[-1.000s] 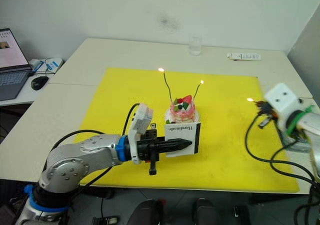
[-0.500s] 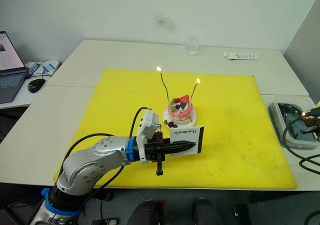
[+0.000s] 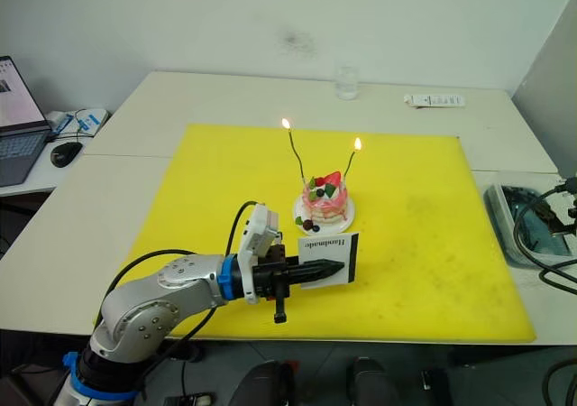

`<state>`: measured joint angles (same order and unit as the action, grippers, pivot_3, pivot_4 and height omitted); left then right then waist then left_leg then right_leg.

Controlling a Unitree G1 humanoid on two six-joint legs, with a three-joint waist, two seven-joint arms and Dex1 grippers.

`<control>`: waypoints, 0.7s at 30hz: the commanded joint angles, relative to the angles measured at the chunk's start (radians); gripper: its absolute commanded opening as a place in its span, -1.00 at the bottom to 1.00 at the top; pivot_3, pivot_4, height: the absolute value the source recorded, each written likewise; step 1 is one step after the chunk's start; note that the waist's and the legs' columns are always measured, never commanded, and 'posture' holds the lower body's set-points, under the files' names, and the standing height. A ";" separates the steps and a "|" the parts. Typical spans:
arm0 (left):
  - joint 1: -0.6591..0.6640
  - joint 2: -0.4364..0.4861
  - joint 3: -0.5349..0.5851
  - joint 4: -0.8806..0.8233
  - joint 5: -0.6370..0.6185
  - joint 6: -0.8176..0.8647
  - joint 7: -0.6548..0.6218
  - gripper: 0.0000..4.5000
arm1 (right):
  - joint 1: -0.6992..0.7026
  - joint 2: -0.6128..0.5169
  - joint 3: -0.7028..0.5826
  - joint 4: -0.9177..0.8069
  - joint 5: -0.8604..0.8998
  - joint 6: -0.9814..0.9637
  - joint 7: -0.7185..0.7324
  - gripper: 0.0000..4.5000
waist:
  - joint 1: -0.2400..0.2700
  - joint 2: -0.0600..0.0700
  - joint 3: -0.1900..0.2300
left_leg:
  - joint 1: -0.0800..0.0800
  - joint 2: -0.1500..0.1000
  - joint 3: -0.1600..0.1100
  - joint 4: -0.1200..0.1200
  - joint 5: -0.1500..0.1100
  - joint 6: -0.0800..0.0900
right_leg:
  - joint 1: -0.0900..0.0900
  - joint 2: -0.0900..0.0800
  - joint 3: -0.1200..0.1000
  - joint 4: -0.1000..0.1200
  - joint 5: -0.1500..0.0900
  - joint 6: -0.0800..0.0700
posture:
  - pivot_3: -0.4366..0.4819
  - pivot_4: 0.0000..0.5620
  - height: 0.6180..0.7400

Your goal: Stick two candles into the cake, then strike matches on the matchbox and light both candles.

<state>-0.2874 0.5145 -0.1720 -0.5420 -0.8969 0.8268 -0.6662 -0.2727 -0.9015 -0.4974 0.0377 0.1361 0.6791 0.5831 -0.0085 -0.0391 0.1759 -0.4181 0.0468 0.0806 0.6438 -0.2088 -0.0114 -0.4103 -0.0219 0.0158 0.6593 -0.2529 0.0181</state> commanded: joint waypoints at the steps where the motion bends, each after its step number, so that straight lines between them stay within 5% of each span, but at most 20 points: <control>1: -0.012 0.004 0.026 -0.011 -0.025 0.016 -0.009 -1.00 | -0.025 -0.020 -0.007 -0.030 0.009 -0.018 -0.017 0.99 | 0.000 0.000 0.000 | 0.000 0.000 0.000 0.000 0.000 0.000 | 0.000 0.000 0.000 0.000 0.000 0.000 | -0.05 -0.47 1.00; 7: -0.017 -0.002 0.080 0.008 -0.110 0.119 0.050 -1.00 | -0.029 -0.016 0.000 -0.056 0.060 -0.028 0.036 0.99 | 0.001 0.000 0.000 | 0.000 0.000 0.000 0.000 0.000 0.000 | 0.000 0.000 0.000 0.000 0.000 0.001 | -0.05 -0.47 1.00; 11: -0.032 -0.010 0.135 0.067 -0.230 0.256 0.156 -1.00 | 0.037 -0.029 0.058 -0.222 0.204 -0.032 0.254 0.99 | -0.001 0.001 0.000 | 0.000 0.001 -0.001 0.000 0.000 0.000 | 0.000 0.001 0.000 0.001 0.001 0.002 | -0.05 -0.47 1.00; 21: -0.134 -0.151 0.179 0.423 -0.672 0.459 0.698 -1.00 | 0.112 -0.100 0.293 -0.669 0.445 0.036 0.493 0.99 | 0.005 0.000 0.001 | 0.000 0.000 -0.006 0.001 0.000 0.000 | 0.002 -0.001 -0.003 0.000 0.001 0.003 | -0.05 -0.47 1.00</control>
<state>-0.4027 0.3829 -0.0053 -0.1740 -1.4852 1.2832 -0.0718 -0.1465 -0.9843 -0.2224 -0.5749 0.5495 0.7133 1.0598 -0.0034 -0.0394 0.1765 -0.4184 0.0470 0.0747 0.6450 -0.2088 -0.0115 -0.4082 -0.0224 0.0131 0.6596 -0.2513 0.0218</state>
